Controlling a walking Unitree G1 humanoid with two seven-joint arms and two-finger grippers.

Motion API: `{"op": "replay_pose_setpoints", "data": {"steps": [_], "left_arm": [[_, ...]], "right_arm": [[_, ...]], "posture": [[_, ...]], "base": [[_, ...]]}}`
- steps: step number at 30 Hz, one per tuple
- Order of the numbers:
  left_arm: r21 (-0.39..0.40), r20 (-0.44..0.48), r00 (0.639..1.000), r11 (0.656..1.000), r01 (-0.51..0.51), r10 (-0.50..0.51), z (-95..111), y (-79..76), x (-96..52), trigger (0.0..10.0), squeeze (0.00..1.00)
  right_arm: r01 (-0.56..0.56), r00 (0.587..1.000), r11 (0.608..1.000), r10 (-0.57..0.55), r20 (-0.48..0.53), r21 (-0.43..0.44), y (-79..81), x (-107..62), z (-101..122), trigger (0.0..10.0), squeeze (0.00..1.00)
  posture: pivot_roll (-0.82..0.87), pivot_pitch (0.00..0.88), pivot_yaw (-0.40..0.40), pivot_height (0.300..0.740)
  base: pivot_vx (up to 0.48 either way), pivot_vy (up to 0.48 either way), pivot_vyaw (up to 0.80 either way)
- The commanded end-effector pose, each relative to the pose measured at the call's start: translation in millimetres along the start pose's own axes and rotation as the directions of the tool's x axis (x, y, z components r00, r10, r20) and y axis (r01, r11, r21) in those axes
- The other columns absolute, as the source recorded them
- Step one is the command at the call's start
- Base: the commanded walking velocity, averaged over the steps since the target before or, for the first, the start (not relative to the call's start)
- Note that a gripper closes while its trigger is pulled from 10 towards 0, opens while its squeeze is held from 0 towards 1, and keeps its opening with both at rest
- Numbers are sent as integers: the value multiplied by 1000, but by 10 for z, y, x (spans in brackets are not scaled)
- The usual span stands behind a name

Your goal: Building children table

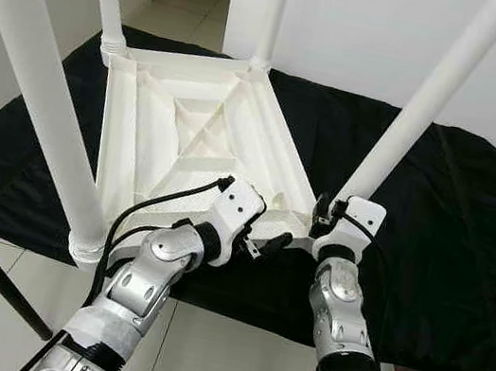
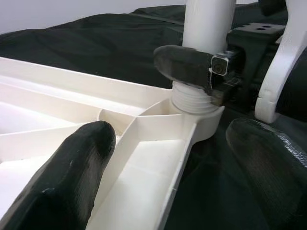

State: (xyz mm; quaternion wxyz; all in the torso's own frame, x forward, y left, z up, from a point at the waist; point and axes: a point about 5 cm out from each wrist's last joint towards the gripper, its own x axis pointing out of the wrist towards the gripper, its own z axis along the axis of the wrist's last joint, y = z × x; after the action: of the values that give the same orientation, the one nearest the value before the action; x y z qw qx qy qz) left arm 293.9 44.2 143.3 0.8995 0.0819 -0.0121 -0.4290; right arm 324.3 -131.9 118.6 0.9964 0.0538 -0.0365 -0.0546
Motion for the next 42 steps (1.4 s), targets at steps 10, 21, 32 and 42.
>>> {"op": "replay_pose_setpoints", "data": {"steps": [10,21,32,42], "left_arm": [[33,-9,997,996,-81,82,-15,11,-3,10000,0],[47,-1,1000,999,-10,10,-8,-65,8,10000,0],[65,-3,1000,998,16,-16,-7,-116,22,10000,0],[93,-20,996,992,87,-86,-20,-155,-61,10000,0]], "right_arm": [[-97,995,995,97,-34,-10,61,-107,-51,10000,1000],[-549,835,817,543,-89,-177,-230,-47,47,10000,0],[-605,796,761,584,-159,-234,-429,168,83,10000,0],[-690,724,696,665,-185,-199,-272,253,27,7843,0]], "posture": [[-55,0,-20,740],[-45,0,-46,740],[-38,0,-48,740],[-34,0,-33,740]], "base": [[0,0,0],[0,0,0],[0,0,0],[0,0,0]]}}
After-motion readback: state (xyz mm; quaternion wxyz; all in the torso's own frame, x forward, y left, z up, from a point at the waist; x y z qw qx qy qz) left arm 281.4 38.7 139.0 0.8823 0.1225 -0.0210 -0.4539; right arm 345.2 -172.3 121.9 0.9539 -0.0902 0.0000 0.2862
